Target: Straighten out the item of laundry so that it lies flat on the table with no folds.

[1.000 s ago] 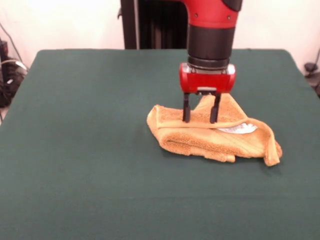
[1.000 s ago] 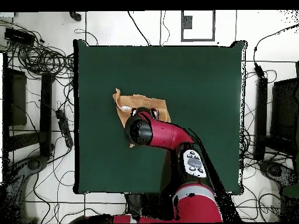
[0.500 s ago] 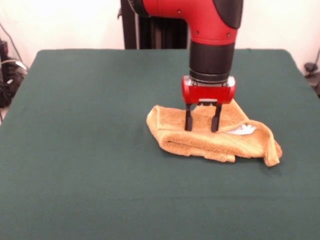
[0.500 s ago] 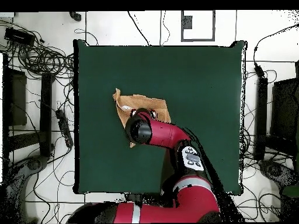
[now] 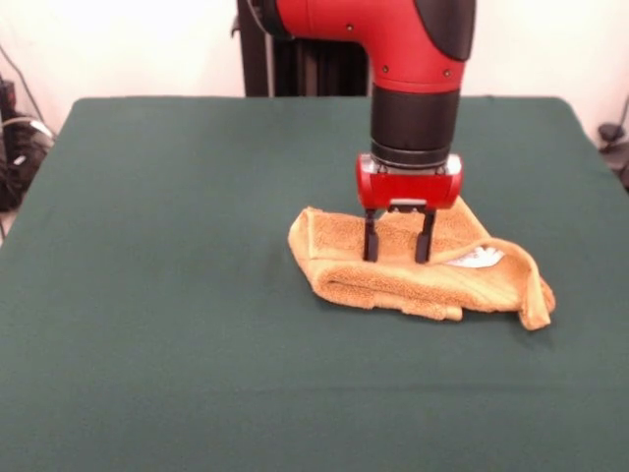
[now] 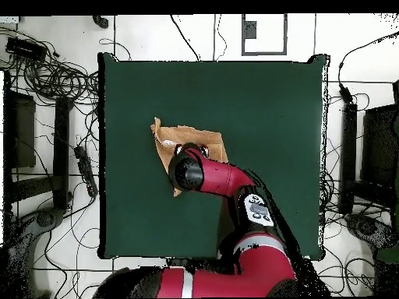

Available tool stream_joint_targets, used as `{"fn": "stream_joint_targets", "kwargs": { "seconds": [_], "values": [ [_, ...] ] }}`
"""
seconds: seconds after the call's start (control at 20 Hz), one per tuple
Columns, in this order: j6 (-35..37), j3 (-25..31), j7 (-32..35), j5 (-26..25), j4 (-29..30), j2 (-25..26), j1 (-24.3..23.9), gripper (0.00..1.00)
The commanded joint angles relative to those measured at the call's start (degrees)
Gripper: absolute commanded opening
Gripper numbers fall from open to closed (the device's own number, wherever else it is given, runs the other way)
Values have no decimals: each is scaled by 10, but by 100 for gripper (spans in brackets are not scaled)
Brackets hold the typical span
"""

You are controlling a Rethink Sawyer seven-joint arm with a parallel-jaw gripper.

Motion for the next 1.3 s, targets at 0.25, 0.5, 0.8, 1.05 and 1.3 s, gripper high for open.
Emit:
{"fn": "stream_joint_targets", "kwargs": {
  "seconds": [0.25,0.5,0.8,1.05,1.3],
  "values": [
    [-47,63,116,19,-41,57,-5,0],
    [-46,62,117,19,-40,56,-5,0],
    [-43,52,126,27,-38,54,4,0],
    [-34,48,125,30,-40,53,8,0],
    [-38,51,127,29,-36,53,6,100]
  ]
}}
